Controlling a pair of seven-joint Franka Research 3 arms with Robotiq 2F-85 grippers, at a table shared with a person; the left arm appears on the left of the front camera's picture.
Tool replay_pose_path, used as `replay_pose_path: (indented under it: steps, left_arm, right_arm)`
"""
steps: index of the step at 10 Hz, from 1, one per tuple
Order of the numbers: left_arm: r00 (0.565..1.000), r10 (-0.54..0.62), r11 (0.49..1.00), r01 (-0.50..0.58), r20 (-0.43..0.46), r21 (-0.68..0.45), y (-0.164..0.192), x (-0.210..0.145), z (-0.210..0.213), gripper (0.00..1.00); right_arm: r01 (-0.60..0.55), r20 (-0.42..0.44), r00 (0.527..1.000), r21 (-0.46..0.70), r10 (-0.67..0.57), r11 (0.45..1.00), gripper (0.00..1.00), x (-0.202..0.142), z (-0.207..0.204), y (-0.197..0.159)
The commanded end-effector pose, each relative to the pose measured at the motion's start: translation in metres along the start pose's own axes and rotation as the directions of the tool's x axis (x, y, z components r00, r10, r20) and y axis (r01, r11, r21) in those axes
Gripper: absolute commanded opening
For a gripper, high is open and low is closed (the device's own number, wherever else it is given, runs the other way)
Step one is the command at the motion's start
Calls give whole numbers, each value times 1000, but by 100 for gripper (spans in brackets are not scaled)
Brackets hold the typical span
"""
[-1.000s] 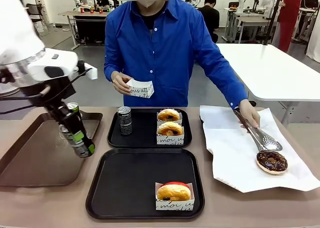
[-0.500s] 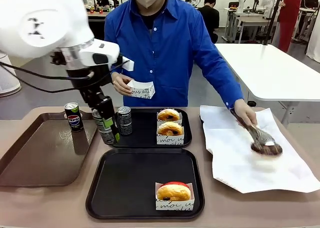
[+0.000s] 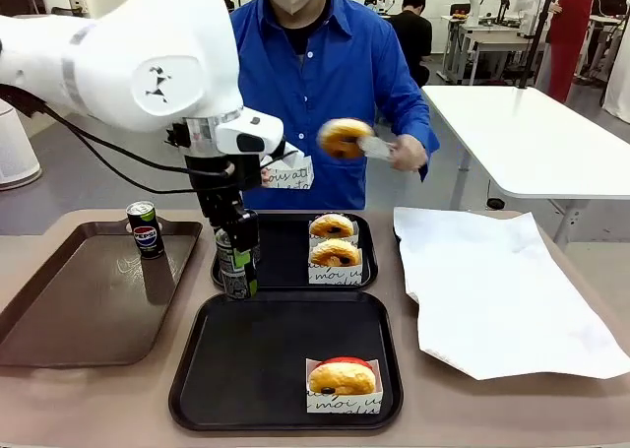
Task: Set up donuts and drinks on trays.
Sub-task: Pick up one Pepsi coke from the Handle tray and place it on the Flat Tray without a Pepsi coke.
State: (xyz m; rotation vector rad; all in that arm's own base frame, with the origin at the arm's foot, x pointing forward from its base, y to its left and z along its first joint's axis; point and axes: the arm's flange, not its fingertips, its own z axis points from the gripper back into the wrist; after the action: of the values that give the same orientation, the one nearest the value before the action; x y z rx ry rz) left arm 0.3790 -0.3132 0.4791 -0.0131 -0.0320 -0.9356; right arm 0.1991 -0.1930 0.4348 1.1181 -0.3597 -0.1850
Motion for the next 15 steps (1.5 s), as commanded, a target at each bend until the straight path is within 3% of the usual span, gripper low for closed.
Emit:
replay_pose_path:
  steps: [1, 6, 15]
  left_arm:
    - [1000, -1, 999, 1, -4, 34, -2, 8, -8, 59]
    - [999, -15, 1000, 15, 31, -4, -9, 13, -42, 59]
    - [999, -44, 995, 44, -4, -87, -6, 3, -95, 59]
  right_arm:
    - [-13, 6, 1000, 19, 13, 1000, 100, 1, 0, 0]
    - [-13, 6, 1000, 19, 13, 1000, 100, 1, 0, 0]
    - [-13, 6, 1000, 19, 13, 1000, 100, 1, 0, 0]
